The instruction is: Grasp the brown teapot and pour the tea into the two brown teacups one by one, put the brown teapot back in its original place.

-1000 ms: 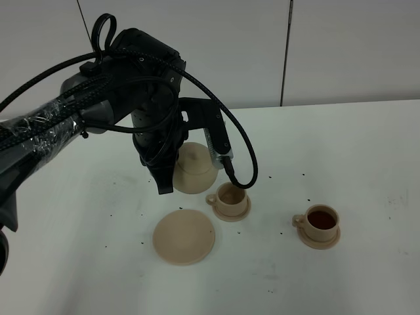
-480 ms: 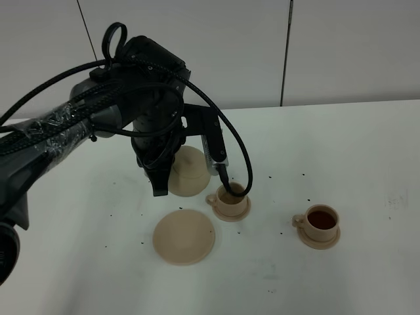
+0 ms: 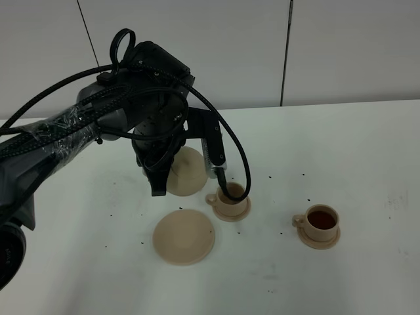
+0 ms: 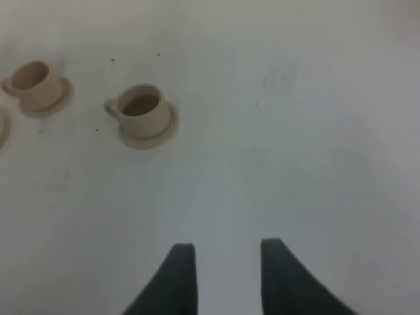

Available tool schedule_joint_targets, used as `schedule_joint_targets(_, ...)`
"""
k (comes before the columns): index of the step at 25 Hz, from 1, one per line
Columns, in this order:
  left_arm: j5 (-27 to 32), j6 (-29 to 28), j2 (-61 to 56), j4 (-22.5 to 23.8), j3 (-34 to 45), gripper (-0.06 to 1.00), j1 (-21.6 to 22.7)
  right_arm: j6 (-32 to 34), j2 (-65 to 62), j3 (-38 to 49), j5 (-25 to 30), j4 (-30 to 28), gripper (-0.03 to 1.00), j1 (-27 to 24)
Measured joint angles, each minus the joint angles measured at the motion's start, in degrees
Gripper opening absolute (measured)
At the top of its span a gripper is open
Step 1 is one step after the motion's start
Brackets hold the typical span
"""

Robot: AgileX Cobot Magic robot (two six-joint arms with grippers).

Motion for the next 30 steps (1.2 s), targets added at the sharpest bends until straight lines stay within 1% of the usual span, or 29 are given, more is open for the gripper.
schedule_joint_targets(2, -0.4, 0.2, 0.0, 1.9, 0.0, 0.17, -0.3, 0.0, 0.0, 0.0, 0.0, 0.0, 0.24, 0.0)
schedule_joint_targets(5, -1.6, 0.6, 0.0, 3.4, 0.0, 0.17, -0.5, 0.0, 0.0, 0.0, 0.0, 0.0, 0.24, 0.0)
schedule_joint_targets(12, -5.0, 3.0, 0.0, 5.2, 0.0, 0.17, -1.9, 0.0, 0.0, 0.0, 0.0, 0.0, 0.24, 0.0)
schedule_joint_targets(16, -5.9, 3.8, 0.0, 6.0, 0.0, 0.17, -3.1, 0.0, 0.0, 0.0, 0.0, 0.0, 0.24, 0.0)
schedule_joint_targets(21, -6.2, 6.1, 0.1, 7.1, 0.0, 0.17, -4.1, 0.0, 0.0, 0.0, 0.0, 0.0, 0.24, 0.0)
schedule_joint_targets(23, -6.1, 6.3, 0.6, 8.2, 0.0, 0.17, -4.3, 0.0, 0.0, 0.0, 0.0, 0.0, 0.24, 0.0)
schedule_joint_targets(30, -5.3, 6.8, 2.3, 9.1, 0.0, 0.17, -5.0, 0.1, 0.0, 0.0, 0.0, 0.0, 0.24, 0.0)
